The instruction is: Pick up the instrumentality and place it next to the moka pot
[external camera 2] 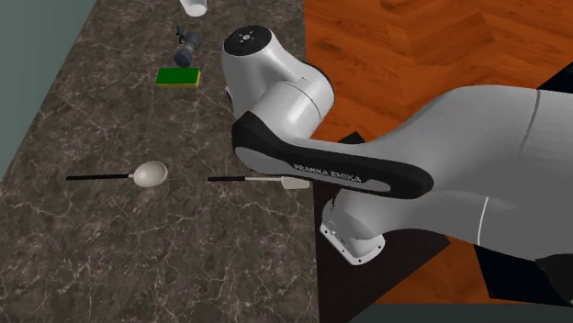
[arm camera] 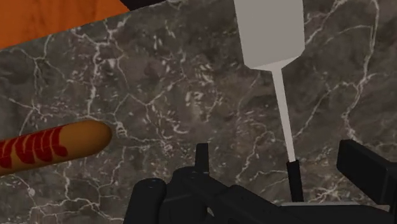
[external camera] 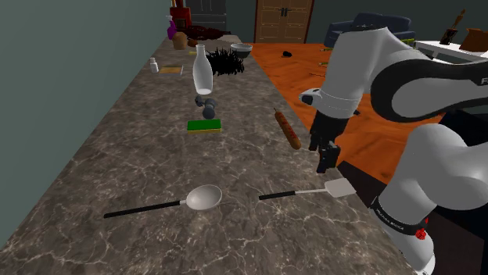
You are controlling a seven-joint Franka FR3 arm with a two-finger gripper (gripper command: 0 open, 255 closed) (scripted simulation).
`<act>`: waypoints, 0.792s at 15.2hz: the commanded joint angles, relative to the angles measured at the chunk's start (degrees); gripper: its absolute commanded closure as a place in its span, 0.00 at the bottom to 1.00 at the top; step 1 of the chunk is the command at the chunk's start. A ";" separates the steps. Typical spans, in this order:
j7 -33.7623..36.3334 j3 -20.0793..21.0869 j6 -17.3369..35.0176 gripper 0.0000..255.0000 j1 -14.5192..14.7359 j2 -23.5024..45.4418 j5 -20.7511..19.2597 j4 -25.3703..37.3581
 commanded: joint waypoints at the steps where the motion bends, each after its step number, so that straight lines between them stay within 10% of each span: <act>1: -2.26 1.21 4.88 0.00 3.55 0.41 1.89 -2.89; 4: -4.79 2.68 10.19 0.00 7.98 0.97 4.20 -5.88; 12: -5.03 3.99 19.07 0.00 8.69 6.30 5.86 -9.48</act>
